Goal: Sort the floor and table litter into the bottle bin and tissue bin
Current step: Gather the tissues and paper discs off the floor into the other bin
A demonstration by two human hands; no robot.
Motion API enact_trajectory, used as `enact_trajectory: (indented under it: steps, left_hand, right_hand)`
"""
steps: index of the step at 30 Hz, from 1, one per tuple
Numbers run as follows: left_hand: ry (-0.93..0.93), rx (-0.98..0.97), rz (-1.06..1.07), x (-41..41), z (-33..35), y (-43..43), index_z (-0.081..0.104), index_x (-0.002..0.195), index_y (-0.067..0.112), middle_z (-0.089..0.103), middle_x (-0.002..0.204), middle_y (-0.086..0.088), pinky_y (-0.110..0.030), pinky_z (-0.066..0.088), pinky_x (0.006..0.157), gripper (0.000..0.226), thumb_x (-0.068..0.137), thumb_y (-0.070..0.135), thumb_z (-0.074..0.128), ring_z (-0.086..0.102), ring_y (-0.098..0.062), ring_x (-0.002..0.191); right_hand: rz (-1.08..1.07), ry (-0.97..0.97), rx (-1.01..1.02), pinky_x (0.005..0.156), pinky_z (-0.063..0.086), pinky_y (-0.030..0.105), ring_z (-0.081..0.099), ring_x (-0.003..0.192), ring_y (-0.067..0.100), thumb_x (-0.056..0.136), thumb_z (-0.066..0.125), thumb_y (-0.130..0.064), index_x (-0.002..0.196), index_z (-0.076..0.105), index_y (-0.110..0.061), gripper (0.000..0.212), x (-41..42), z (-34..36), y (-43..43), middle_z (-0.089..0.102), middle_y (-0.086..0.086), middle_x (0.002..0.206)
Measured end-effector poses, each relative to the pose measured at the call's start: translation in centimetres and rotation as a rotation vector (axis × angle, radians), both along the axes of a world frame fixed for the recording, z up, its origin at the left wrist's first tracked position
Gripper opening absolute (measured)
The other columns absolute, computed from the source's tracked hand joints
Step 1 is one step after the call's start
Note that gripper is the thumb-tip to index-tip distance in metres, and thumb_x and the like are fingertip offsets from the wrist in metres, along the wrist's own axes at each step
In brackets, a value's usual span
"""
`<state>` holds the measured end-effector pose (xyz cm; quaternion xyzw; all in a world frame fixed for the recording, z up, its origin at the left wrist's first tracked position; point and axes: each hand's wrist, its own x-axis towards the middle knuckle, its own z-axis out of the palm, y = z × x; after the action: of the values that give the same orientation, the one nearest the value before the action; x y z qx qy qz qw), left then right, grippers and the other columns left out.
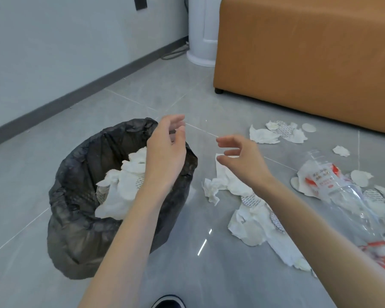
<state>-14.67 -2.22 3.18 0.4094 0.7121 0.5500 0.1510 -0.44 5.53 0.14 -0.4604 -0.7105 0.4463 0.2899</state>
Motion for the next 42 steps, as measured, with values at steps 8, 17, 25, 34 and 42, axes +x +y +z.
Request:
enact_trajectory:
  steps: [8,17,25,34,42]
  left_hand:
    - [0.069,-0.220,-0.232,5.9,-7.1,5.6,0.049,0.130,0.017,0.056,0.124,-0.001,-0.023,0.042,0.090,0.036,0.095,0.011,0.045,0.057,-0.017,0.107]
    - [0.338,-0.899,-0.469,8.8,-17.2,10.8,0.021,0.146,0.042,0.001,0.157,-0.009,-0.051,0.019,0.114,0.057,0.095,0.040,0.045,0.004,-0.039,0.141]
    - [0.536,-0.911,-0.456,8.9,-19.8,10.1,0.038,0.137,0.042,0.024,0.148,0.001,-0.047,0.030,0.103,0.041,0.096,0.045,0.037,0.024,-0.031,0.131]
    - [0.446,-0.647,-0.381,9.3,-21.1,7.3,0.058,0.116,0.011,0.048,0.117,-0.010,-0.035,0.039,0.090,0.024,0.092,0.016,0.053,0.041,-0.030,0.109]
    - [0.184,-0.511,-0.134,9.3,-20.4,5.9,0.057,0.116,0.007,0.045,0.120,-0.011,-0.019,0.032,0.087,0.025,0.092,0.011,0.056,0.049,-0.026,0.110]
  right_hand:
    - [-0.112,-0.224,-0.126,0.080,0.043,0.023,0.055,0.091,0.006,0.081,0.065,-0.003,0.114,0.062,-0.018,0.036,8.6,-6.3,1.8,0.061,-0.004,0.112]
    - [0.100,-0.705,-0.174,0.103,0.030,0.028,0.041,0.127,0.024,0.082,0.067,-0.022,0.136,0.044,-0.026,0.058,13.6,-11.2,2.3,0.042,0.004,0.143]
    - [0.110,-0.808,-0.263,0.100,0.037,0.035,0.029,0.132,0.030,0.086,0.064,-0.032,0.148,0.024,-0.029,0.074,15.2,-14.7,1.4,0.019,-0.004,0.155]
    - [0.037,-0.936,-0.032,0.078,0.046,0.034,0.040,0.112,0.023,0.089,0.056,-0.021,0.132,0.044,-0.027,0.045,15.0,-15.8,-1.5,0.035,-0.004,0.135]
    - [0.008,-0.904,0.131,0.067,0.042,0.032,0.051,0.094,0.025,0.090,0.049,-0.007,0.110,0.058,-0.016,0.024,16.5,-16.1,-2.0,0.054,0.001,0.115]
